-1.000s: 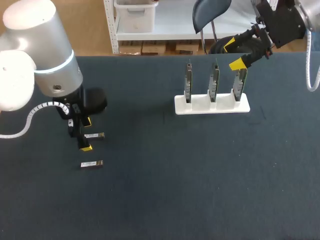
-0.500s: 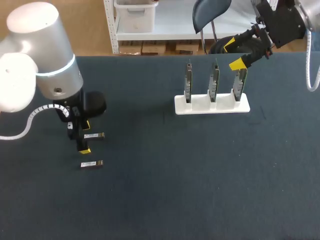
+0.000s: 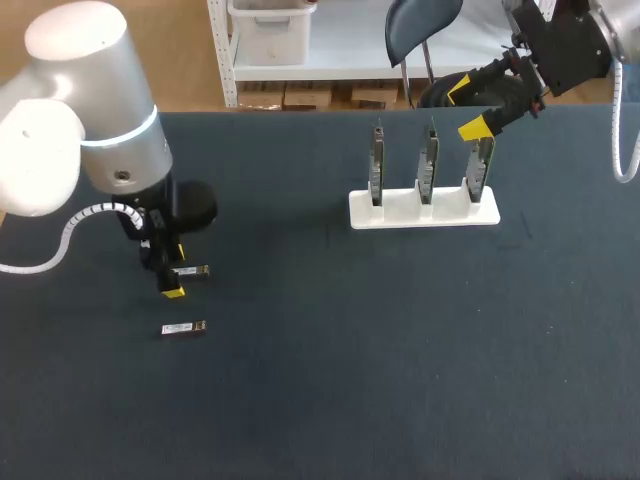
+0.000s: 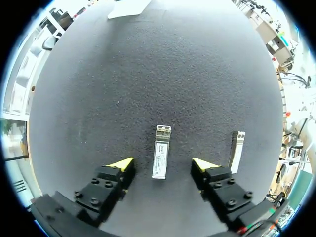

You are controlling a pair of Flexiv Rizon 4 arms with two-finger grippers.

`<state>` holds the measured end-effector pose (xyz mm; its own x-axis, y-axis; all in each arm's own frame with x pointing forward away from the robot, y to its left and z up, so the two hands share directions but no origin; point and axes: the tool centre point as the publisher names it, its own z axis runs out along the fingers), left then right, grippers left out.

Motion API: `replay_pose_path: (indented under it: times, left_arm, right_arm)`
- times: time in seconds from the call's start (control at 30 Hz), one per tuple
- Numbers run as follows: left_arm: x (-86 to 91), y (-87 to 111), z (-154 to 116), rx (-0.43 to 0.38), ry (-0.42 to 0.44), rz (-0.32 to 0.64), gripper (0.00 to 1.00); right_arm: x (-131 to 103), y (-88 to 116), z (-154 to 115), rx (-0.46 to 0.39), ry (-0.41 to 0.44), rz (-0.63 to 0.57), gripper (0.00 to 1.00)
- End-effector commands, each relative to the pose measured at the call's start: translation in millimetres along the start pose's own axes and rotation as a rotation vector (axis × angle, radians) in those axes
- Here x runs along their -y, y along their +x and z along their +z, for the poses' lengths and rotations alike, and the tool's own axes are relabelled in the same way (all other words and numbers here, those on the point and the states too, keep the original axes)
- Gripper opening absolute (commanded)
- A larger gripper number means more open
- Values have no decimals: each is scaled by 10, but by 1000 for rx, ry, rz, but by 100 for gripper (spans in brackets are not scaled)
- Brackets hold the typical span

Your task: Pick up the optical module with the left hand, and insert it into the network port with the right hand.

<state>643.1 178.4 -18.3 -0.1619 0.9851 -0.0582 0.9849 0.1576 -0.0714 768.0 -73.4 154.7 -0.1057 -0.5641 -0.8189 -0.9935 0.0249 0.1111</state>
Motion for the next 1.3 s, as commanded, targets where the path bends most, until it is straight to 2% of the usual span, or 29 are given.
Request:
replay_pose_path:
  times: [0.03,0.43,0.63,0.73,0.83,0.93,1.0,1.17,1.3]
  left_arm:
    - [-10,-16,22,-1,8,0,0]
    - [-12,-58,-36,9,3,-2,0]
    - [-209,-194,-246,61,-73,-6,0]
    - [-352,-265,-401,111,-124,-33,0]
    - [-538,-341,-611,201,-175,-92,0]
    - [-766,-460,-904,354,-223,-170,0]
    - [-907,-566,-1108,436,-265,-188,0]
    - [-1257,-918,-1579,608,-366,-185,0]
    - [-1482,-1309,-1934,743,-437,-165,0]
  right_arm:
    - [3,2,4,0,0,0,100]
    - [3,2,4,0,0,0,100]
    - [3,2,4,0,0,0,100]
    - [3,2,4,0,0,0,100]
    - [3,2,4,0,0,0,100]
    - [3,2,4,0,0,0,100]
    - [3,2,4,0,0,0,100]
    - [3,2,4,0,0,0,100]
    - [3,2,4,0,0,0,100]
